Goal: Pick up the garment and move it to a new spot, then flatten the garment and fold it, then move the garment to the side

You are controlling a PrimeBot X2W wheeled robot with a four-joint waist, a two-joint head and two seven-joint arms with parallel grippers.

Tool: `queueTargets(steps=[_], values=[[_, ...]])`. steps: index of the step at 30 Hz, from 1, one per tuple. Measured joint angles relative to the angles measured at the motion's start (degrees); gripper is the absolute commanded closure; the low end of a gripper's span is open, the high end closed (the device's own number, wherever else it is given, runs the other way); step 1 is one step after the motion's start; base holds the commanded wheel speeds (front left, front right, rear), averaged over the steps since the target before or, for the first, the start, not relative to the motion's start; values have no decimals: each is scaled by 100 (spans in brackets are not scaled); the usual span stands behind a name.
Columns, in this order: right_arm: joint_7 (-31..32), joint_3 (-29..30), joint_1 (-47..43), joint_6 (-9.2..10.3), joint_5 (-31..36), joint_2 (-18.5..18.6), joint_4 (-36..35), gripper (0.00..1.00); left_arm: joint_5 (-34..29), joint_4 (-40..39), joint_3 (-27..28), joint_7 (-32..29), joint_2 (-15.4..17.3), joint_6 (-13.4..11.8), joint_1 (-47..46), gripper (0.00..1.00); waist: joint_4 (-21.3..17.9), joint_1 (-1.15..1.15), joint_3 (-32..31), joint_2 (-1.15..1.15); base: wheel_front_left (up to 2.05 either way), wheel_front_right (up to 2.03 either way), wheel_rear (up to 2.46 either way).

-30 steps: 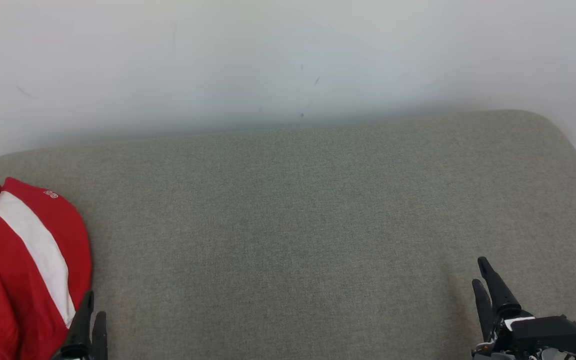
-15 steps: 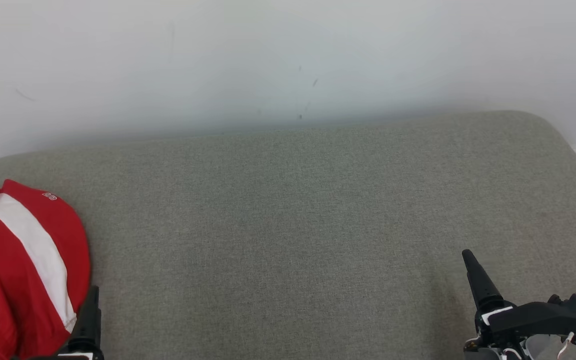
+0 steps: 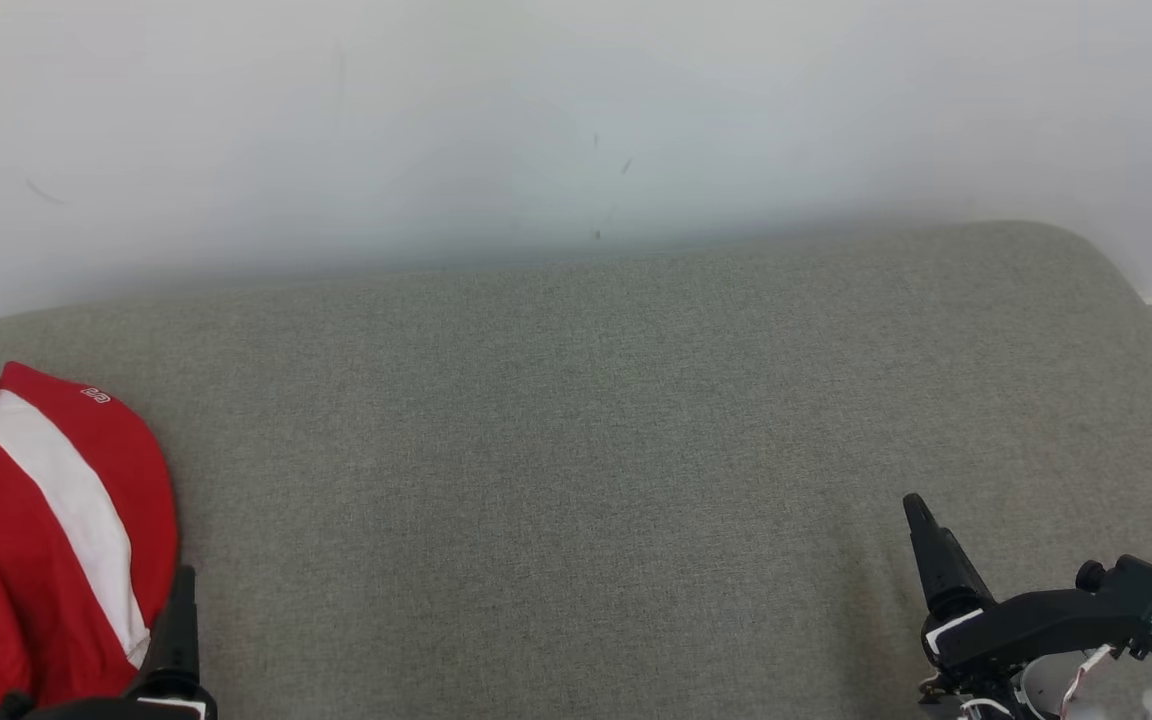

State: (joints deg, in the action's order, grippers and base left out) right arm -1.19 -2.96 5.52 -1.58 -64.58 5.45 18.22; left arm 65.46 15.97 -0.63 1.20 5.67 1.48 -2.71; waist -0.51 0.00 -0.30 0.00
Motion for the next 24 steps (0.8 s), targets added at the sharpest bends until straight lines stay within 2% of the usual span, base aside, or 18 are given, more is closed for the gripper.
queueTargets(steps=[9,14,20,24], values=[[-192,-126,105,116,855,24,0,0,-825,-45,-7,194,38,-104,1,0,-14,0,-15,0,0,0,0],[-372,-319,115,268,1696,113,-9,0,-1867,-176,-71,371,174,-274,3,0,-27,0,-52,0,0,0,0],[-489,-322,116,368,1978,125,-133,0,-2520,-271,-174,438,355,-367,5,0,-15,0,-62,0,0,0,0],[-539,-454,121,458,2354,142,-169,0,-2928,-378,-200,448,359,-444,7,0,-12,0,-63,0,0,0,0]])
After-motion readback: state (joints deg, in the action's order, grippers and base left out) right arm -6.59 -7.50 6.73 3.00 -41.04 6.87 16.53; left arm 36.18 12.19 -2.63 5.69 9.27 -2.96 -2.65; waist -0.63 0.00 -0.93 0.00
